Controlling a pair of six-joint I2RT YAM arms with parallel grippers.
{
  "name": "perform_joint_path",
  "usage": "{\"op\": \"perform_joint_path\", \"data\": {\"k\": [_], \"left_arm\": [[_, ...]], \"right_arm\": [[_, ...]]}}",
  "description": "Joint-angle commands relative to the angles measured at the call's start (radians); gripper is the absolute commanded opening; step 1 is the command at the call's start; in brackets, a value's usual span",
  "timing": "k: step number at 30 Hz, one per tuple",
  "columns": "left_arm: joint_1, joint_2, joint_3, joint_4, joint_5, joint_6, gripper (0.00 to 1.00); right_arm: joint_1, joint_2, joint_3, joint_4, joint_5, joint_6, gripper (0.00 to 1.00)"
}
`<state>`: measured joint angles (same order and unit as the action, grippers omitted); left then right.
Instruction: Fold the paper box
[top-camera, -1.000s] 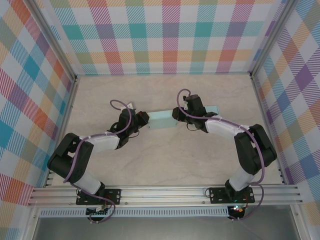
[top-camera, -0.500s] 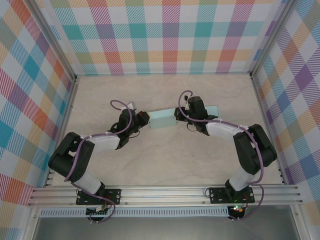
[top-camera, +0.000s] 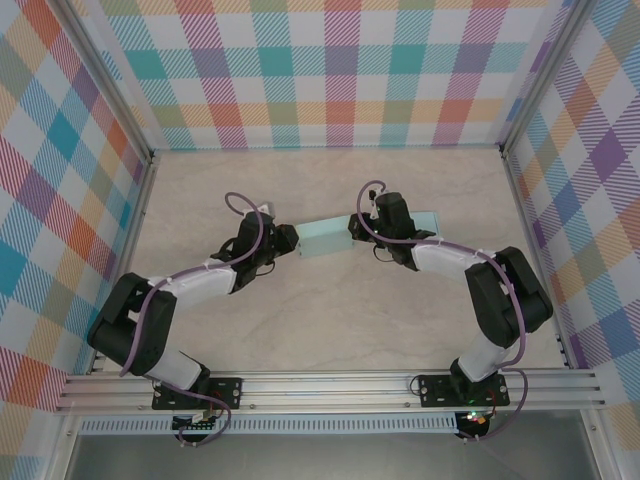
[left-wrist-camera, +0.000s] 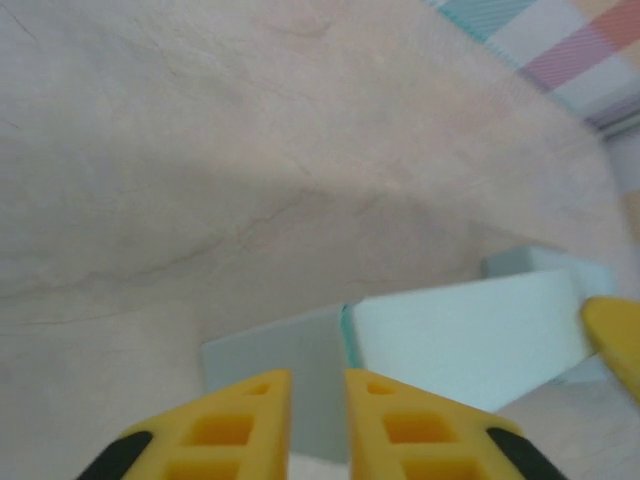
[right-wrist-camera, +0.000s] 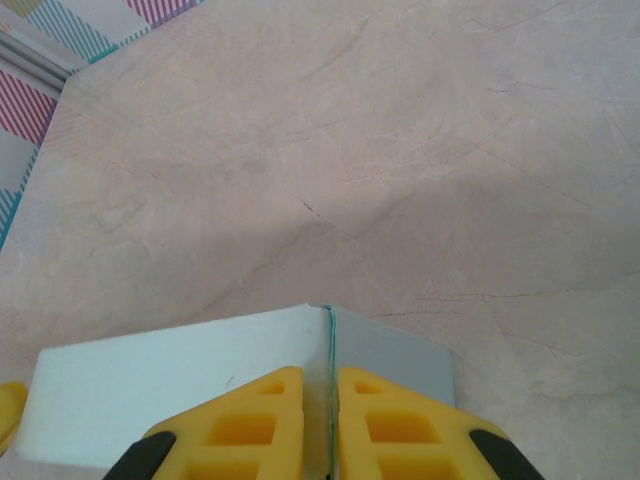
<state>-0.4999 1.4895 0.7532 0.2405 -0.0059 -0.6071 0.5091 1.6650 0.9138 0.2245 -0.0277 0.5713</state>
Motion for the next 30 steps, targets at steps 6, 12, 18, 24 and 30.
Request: {"op": "perform_joint_path", "data": {"k": [6,12,18,24,30], "left_arm": [[-0.003,-0.035,0.179,-0.192,0.009,0.506,0.36],[-0.006,0.086,0.287,-0.246,0.236,0.881,0.64],[-0.008,0.164,0.348,-0.252,0.284,1.054,0.67],[-0.013,0.254,0.461,-0.408,0.318,1.159,0.67],[-0.029,0.310,0.528,-0.498,0.307,1.223,0.66]], "right_arm": [[0.000,0.061,0.009,-0.289,0.010,-0.048,0.15],[0.000,0.050,0.025,-0.309,0.001,-0.056,0.15],[0.000,0.032,0.025,-0.321,0.000,-0.059,0.15],[0.000,0.016,0.028,-0.333,0.002,-0.068,0.16],[0.001,0.000,0.037,-0.346,0.002,-0.077,0.17]]}}
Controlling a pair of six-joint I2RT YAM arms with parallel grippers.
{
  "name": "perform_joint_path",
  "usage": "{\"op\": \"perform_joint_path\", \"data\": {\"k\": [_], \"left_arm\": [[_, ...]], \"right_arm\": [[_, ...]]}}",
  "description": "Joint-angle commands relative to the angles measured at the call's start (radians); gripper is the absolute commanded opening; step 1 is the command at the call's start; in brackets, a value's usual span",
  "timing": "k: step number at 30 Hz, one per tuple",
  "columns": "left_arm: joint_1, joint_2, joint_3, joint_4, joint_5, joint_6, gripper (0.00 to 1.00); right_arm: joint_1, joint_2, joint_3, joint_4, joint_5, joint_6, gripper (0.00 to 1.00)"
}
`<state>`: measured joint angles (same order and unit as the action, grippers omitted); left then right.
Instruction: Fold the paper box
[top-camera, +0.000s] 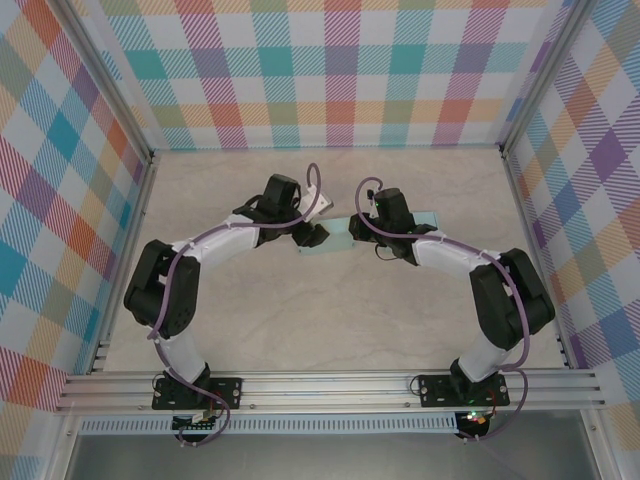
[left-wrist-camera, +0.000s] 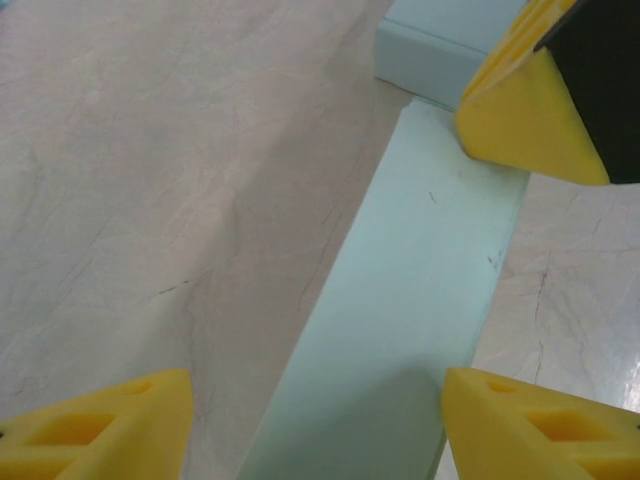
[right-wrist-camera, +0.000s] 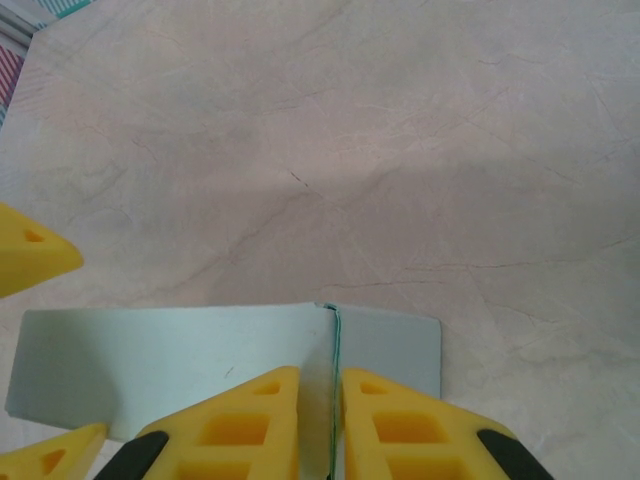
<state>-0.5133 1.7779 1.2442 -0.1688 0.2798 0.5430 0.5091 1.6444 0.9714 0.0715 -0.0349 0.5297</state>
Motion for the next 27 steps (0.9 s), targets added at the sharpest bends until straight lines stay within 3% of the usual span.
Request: {"op": "perform_joint_path", "data": {"k": [1,8,15,23,27], "left_arm": [[-0.019,0.027,0.043,-0.099,0.019,0.081,0.66],[-0.035,0.067,0.081,-0.190,-0.011,0.136,0.64],[-0.027,0.058,0.102,-0.208,0.049,0.153,0.65],[0.005,0.042,0.175,-0.254,0.217,0.140,0.68],[0.007,0.045,0.183,-0.259,0.170,0.159,0.68]], "right_arm": [[0.001,0.017,-0.019,-0.196,0.010,-0.037,0.17],[0.000,0.014,-0.006,-0.207,0.009,-0.045,0.18],[0.000,0.033,0.026,-0.228,0.016,-0.058,0.18],[0.000,0.048,0.042,-0.229,0.018,-0.060,0.18],[0.000,0.051,0.048,-0.232,0.015,-0.062,0.18]]}}
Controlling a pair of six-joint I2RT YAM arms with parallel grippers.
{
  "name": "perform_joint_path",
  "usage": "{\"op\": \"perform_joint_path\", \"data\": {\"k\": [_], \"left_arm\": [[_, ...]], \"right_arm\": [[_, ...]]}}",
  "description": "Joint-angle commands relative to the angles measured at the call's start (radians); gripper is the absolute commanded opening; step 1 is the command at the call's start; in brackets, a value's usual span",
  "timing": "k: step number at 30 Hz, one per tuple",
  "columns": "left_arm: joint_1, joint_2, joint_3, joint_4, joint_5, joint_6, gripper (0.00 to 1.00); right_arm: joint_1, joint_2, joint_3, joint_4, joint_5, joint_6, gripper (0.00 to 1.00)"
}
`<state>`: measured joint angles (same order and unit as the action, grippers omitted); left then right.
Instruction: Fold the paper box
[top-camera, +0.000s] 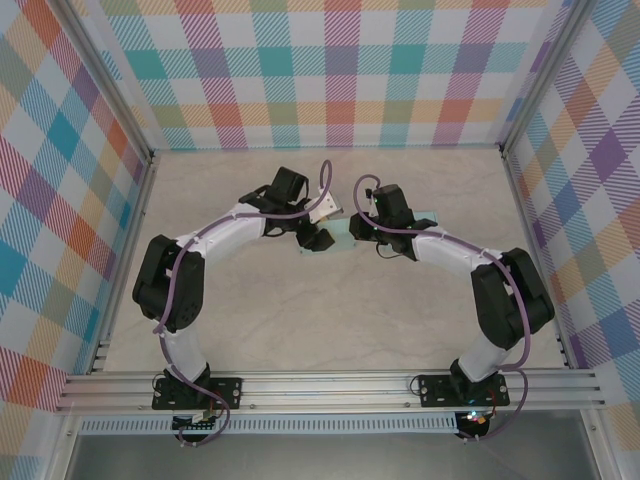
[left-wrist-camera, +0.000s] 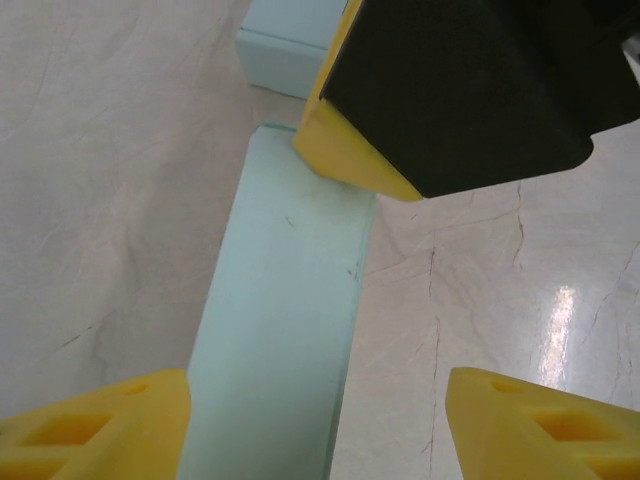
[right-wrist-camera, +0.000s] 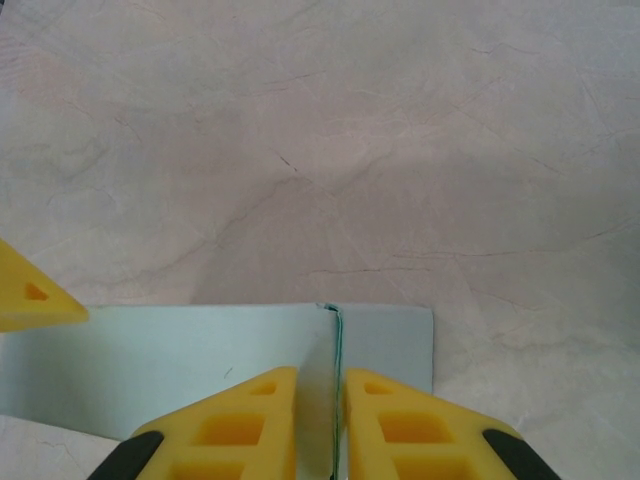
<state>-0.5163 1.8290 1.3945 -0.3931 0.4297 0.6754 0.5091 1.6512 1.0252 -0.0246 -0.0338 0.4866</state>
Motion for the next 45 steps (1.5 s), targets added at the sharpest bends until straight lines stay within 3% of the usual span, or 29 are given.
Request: {"op": "perform_joint_path", "data": {"k": [1,9,14,20,31,34,40,43,45], "left_arm": [[0.010,0.001,0.035,-0.043,-0.003,0.038,0.68],[0.001,0.050,0.017,-0.050,-0.158,0.092,0.65],[-0.001,0.060,0.008,-0.019,-0.190,0.101,0.62],[-0.008,0.086,0.019,-0.032,-0.222,0.137,0.46],[-0.071,0.078,-0.062,0.064,-0.405,0.232,0.36],[-0.100,0.053,-0.139,0.209,-0.489,0.276,0.36],[-0.139,0.018,-0.277,0.476,-0.595,0.377,0.36],[-0.164,0.019,-0.327,0.579,-0.643,0.437,0.36],[-0.177,0.016,-0.363,0.658,-0.661,0.460,0.36]], "right_arm": [[0.000,0.042,-0.007,-0.136,0.014,-0.020,0.18],[0.000,0.045,0.005,-0.140,0.003,-0.019,0.18],[0.000,0.042,0.014,-0.150,0.000,-0.018,0.18],[0.000,0.029,0.019,-0.159,-0.002,-0.019,0.18],[0.000,-0.096,0.008,-0.220,0.030,-0.017,0.24],[0.000,-0.206,-0.029,-0.252,0.090,-0.019,0.31],[0.000,-0.497,-0.131,-0.366,0.331,-0.025,0.50],[0.000,-0.630,-0.146,-0.437,0.400,-0.038,0.67],[0.000,-0.706,-0.148,-0.477,0.435,-0.044,0.83]]}}
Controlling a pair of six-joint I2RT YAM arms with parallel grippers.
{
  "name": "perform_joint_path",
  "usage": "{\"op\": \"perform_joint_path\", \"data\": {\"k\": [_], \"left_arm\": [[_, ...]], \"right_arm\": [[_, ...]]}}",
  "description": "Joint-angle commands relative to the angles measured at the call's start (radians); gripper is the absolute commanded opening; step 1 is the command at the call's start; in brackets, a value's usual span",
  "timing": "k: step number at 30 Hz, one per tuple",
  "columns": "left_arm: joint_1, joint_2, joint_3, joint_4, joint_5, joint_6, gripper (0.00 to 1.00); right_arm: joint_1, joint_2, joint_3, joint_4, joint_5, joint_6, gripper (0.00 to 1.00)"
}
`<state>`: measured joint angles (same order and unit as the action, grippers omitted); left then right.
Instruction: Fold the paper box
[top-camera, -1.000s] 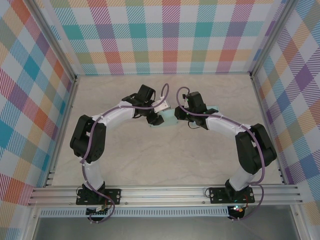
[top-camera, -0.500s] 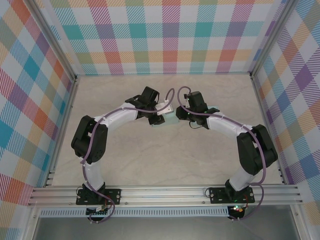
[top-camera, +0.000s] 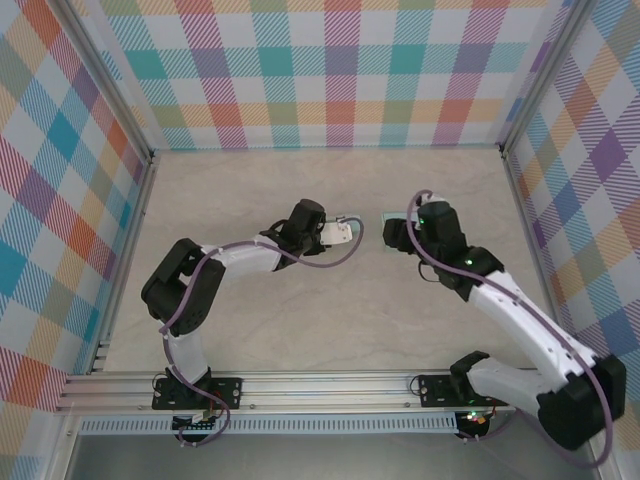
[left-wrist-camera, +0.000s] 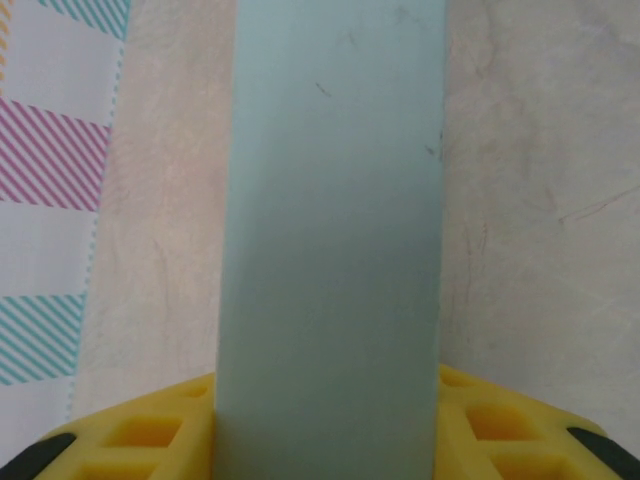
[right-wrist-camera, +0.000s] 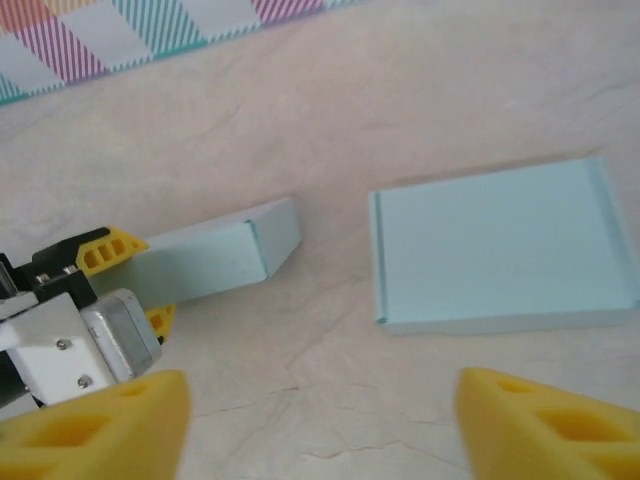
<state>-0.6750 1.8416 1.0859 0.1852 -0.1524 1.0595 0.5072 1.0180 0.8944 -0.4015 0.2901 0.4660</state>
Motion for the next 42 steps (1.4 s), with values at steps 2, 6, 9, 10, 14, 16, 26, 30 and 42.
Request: {"op": "perform_joint_path", "data": {"k": [2,6,9,10,14,16,26,30,42], "left_arm": [[-0.025,0.005,-0.071,0.119,-0.083,0.081,0.36],[-0.049,0.035,-0.076,0.153,-0.086,0.100,0.36],[-0.080,0.076,-0.081,0.200,-0.106,0.137,0.37],[-0.087,0.086,-0.083,0.207,-0.112,0.142,0.37],[-0.105,0.115,-0.089,0.221,-0.117,0.140,0.39],[-0.113,0.126,-0.093,0.228,-0.125,0.142,0.39],[-0.170,0.126,-0.150,0.201,-0.222,0.097,0.51],[-0.187,0.104,-0.162,0.177,-0.251,0.078,0.59],[-0.299,-0.098,-0.191,0.022,-0.292,-0.077,1.00]], "right_arm": [[0.002,-0.122,-0.015,-0.129,0.133,-0.023,1.00],[0.002,-0.177,-0.021,-0.144,0.144,-0.013,1.00],[0.002,-0.179,-0.025,-0.143,0.154,-0.002,1.00],[0.002,-0.177,-0.025,-0.146,0.159,0.002,1.00],[0.002,-0.162,-0.023,-0.156,0.178,0.014,1.00],[0.002,-0.161,-0.025,-0.152,0.181,0.014,1.00],[0.002,-0.143,-0.035,-0.118,0.187,0.008,1.00],[0.001,-0.129,-0.029,-0.108,0.181,0.001,1.00],[0.002,-0.151,-0.040,-0.099,0.194,-0.029,1.00]]}}
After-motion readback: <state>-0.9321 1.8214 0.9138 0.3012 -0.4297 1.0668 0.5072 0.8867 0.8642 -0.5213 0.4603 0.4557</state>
